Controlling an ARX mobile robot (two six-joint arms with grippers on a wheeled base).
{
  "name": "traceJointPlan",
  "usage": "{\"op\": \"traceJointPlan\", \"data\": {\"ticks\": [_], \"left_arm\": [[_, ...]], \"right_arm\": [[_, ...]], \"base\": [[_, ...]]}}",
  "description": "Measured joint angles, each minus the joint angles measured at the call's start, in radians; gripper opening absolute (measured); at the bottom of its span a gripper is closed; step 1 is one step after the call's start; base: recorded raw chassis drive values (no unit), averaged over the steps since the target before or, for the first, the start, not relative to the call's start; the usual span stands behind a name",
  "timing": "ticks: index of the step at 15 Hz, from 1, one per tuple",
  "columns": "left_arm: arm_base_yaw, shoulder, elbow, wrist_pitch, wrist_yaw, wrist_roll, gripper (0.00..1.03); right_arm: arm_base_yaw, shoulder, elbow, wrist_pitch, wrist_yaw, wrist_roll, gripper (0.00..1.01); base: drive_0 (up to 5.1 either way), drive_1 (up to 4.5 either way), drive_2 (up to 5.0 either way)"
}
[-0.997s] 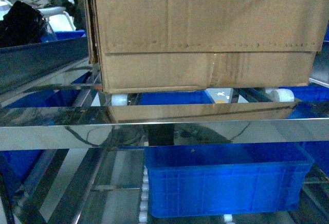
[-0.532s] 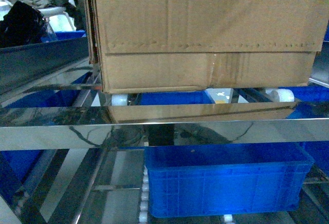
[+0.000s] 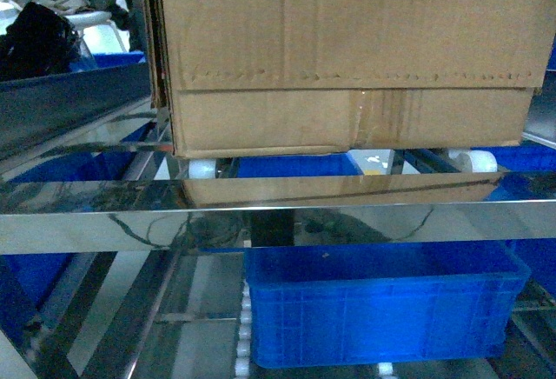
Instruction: Sort boxes to right shelf from conveyor
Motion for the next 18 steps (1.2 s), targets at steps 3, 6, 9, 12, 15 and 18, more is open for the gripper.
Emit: {"op": "traceJointPlan", "data": {"ticks": [3,6,9,12,15,18], "left_arm": [[0.019,-0.052,-0.006,-0.045,-0.024,0.002,0.98],[0.019,-0.068,-0.011,-0.045,-0.061,0.003,0.98],[0.003,-0.091,-0.055,0.003,-0.193,0.002,0.86],[0.088,-0.229,-0.303,0.086,-0.218,-0.001,0.48],[0.149,-0.332,-0.462,0.134,-0.154,-0.001,0.10],[0.216,-0.411,-0.556,0.144,-0.066,-0.004,0.02]], "right_arm": [[-0.003,-0.087,-0.031,-0.078,-0.030,0.006,0.98],[-0.011,-0.086,-0.037,-0.046,0.001,-0.021,0.98],[-0.063,-0.121,-0.004,-0.296,-0.111,0.029,0.84],[-0.089,-0.260,-0.255,-0.302,-0.148,0.113,0.46],[-0.085,-0.365,-0.434,-0.229,-0.148,0.120,0.07],[-0.085,-0.438,-0.544,-0.206,-0.148,0.123,0.02]], "base": [[0.0,0.00,0.0],[0.0,0.00,0.0],[0.0,0.00,0.0],[0.0,0.00,0.0],[0.0,0.00,0.0],[0.0,0.00,0.0]]}}
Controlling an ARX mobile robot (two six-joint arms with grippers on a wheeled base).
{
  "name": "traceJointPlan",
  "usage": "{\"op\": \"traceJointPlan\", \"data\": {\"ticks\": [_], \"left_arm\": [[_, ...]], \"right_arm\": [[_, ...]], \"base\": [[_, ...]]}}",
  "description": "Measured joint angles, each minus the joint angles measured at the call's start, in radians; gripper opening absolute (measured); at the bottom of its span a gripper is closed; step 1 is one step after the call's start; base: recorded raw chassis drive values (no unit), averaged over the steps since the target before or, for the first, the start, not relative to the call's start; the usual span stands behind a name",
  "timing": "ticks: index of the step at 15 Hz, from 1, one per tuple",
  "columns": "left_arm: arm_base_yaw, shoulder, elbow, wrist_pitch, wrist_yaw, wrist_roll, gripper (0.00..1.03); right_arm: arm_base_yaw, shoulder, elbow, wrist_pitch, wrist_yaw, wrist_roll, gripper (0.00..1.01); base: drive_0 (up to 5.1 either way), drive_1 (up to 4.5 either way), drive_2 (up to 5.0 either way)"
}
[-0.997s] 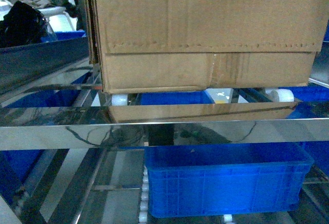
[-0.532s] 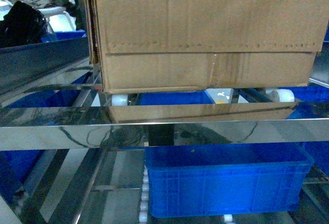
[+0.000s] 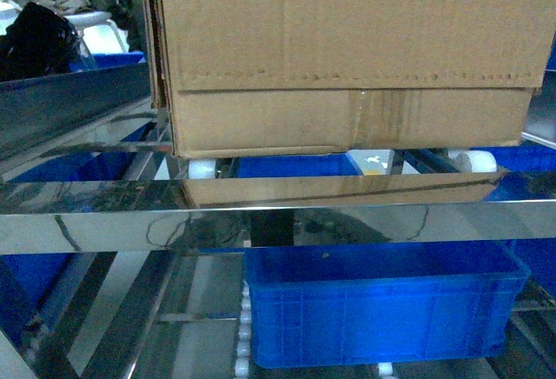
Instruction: Sort boxes to right shelf from conveyor
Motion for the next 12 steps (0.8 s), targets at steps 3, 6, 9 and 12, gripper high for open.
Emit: {"op": "traceJointPlan", "data": {"ticks": [3,6,9,12], "left_arm": [[0.061,-0.076,-0.064,-0.003,0.045,0.000,0.02],[0.060,-0.143,-0.110,-0.028,0.045,0.000,0.02],[0.060,-0.209,-0.144,-0.063,0.045,0.000,0.02],[0.060,-0.273,-0.162,-0.104,0.045,0.000,0.02]], "right_arm": [[0.000,-0.074,-0.074,0.004,-0.001,0.000,0.02],[0.000,-0.141,-0.128,-0.011,-0.001,0.000,0.02],[0.000,-0.209,-0.166,-0.044,-0.001,0.000,0.02],[0.000,-0.276,-0.188,-0.081,-0.001,0.000,0.02]], "base": [[0.0,0.00,0.0],[0.0,0.00,0.0],[0.0,0.00,0.0],[0.0,0.00,0.0]]}}
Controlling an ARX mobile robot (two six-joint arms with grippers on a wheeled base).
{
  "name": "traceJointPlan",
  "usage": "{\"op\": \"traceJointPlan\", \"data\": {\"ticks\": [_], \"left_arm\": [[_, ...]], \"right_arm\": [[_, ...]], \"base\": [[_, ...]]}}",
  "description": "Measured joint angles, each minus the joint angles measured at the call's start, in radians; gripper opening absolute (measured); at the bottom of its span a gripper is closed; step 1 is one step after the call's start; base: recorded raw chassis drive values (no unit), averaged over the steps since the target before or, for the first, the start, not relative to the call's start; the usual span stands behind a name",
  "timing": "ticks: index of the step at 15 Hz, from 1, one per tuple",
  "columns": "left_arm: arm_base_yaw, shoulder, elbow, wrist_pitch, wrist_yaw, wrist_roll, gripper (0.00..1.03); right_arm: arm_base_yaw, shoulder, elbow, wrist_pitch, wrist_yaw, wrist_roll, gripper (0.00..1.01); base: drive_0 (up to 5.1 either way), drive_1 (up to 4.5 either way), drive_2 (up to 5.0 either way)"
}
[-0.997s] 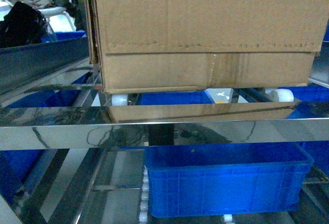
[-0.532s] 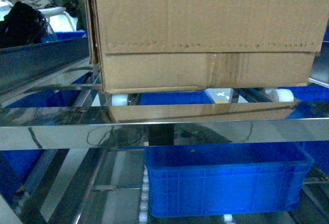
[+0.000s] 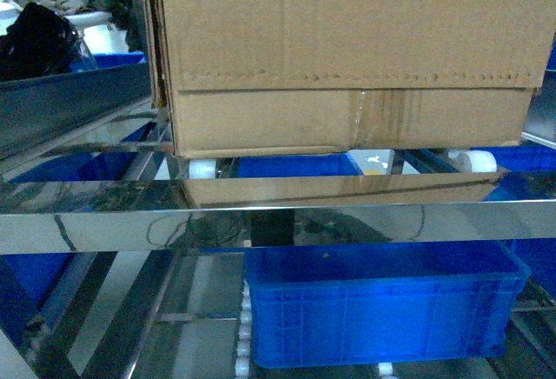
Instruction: Sort boxes to right shelf from conveyor
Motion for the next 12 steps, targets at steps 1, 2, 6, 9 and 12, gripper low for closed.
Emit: {"op": "traceJointPlan", "data": {"ticks": [1,2,6,9,12], "left_arm": [[0.000,-0.015,-0.016,0.019,0.000,0.000,0.02],[0.000,-0.039,-0.027,-0.008,0.000,0.000,0.02],[0.000,-0.225,-0.024,-0.181,-0.001,0.000,0.02],[0.001,-0.226,-0.027,-0.202,0.000,0.000,0.02],[0.001,-0.226,-0.027,-0.201,0.000,0.000,0.08]], "right_arm": [[0.000,-0.016,-0.006,-0.013,0.000,0.000,0.02],[0.000,-0.033,-0.016,-0.011,0.000,0.000,0.02],[0.000,-0.230,-0.032,-0.216,-0.002,0.000,0.02],[0.000,-0.248,-0.032,-0.207,-0.002,0.000,0.02],[0.000,-0.248,-0.032,-0.212,-0.002,0.000,0.04]], "base": [[0.0,0.00,0.0],[0.0,0.00,0.0],[0.0,0.00,0.0],[0.0,0.00,0.0],[0.0,0.00,0.0]]}}
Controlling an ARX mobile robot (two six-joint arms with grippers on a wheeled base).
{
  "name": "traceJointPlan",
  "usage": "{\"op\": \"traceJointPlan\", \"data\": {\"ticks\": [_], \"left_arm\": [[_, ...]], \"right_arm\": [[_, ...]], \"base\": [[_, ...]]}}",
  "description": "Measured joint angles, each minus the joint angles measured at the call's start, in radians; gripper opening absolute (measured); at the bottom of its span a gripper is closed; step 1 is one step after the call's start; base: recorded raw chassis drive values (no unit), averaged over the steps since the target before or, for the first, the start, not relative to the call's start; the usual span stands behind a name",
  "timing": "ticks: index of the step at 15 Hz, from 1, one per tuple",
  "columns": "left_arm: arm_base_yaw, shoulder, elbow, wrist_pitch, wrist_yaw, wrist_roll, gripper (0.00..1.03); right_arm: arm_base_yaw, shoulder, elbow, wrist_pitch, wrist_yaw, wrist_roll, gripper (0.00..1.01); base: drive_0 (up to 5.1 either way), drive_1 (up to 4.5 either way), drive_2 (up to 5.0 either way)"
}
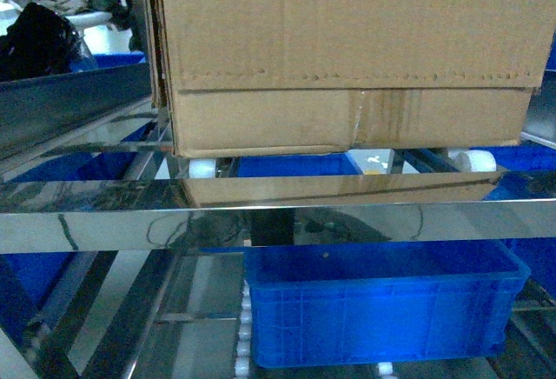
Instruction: Sort boxes to right shelf from conveyor
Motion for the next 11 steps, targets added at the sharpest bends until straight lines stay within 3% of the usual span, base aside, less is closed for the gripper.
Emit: {"op": "traceJointPlan", "data": {"ticks": [8,11], "left_arm": [[0.000,0.000,0.000,0.000,0.000,0.000,0.99],[0.000,0.000,0.000,0.000,0.000,0.000,0.98]], "right_arm": [[0.000,0.000,0.000,0.000,0.000,0.000,0.95],[0.000,0.000,0.000,0.000,0.000,0.001,0.98]], "base": [[0.0,0.00,0.0],[0.0,0.00,0.0]]}}
